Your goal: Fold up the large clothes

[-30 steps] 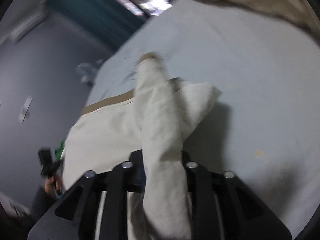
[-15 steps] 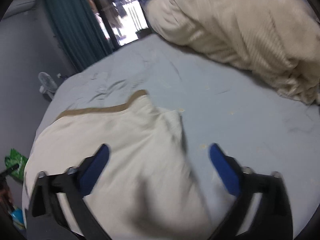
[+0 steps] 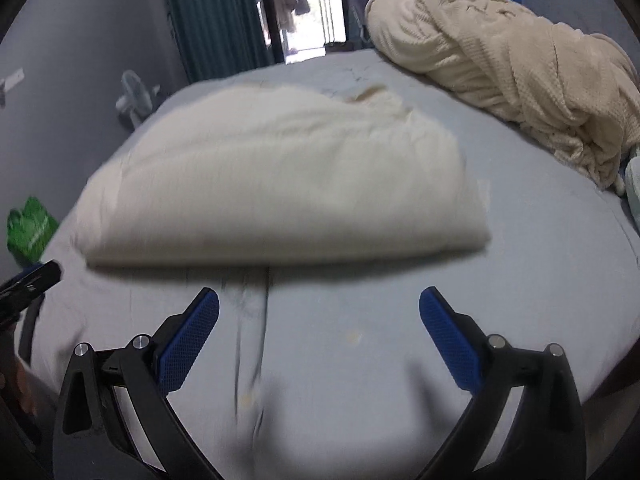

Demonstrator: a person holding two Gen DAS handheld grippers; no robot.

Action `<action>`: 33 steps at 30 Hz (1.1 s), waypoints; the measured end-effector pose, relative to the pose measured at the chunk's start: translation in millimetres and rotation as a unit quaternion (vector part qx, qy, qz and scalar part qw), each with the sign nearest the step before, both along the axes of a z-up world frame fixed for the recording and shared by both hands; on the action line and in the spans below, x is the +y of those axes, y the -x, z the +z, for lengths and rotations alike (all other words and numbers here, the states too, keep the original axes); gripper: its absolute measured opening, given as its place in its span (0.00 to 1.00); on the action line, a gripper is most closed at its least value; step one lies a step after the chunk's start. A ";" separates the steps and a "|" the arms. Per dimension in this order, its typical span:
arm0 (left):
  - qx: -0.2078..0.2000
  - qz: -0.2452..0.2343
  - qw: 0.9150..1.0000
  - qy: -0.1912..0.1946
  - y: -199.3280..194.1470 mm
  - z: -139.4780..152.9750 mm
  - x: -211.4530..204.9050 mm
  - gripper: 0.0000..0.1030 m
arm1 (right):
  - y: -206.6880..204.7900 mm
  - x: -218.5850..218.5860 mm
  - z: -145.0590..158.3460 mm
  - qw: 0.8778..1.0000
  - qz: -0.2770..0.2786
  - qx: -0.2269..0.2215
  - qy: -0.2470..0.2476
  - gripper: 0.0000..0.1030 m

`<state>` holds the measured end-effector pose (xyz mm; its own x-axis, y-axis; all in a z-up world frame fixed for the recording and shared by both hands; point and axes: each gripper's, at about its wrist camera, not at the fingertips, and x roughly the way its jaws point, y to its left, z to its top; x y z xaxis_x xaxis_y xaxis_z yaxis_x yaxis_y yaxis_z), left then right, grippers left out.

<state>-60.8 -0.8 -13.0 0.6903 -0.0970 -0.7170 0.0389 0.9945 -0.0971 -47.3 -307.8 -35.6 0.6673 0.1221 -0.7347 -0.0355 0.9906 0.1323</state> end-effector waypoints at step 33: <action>-0.016 -0.043 0.997 -0.065 41.5 -5.7 -38.9 0.92 | 33.8 11.8 -11.7 1.000 -0.007 -0.012 0.018 0.94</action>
<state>-102.4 -39.7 -18.7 0.7061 -0.0654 -0.7051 0.1260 0.9914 0.0342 -81.1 -296.0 -47.3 0.6858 0.0867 -0.7227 -0.0246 0.9951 0.0960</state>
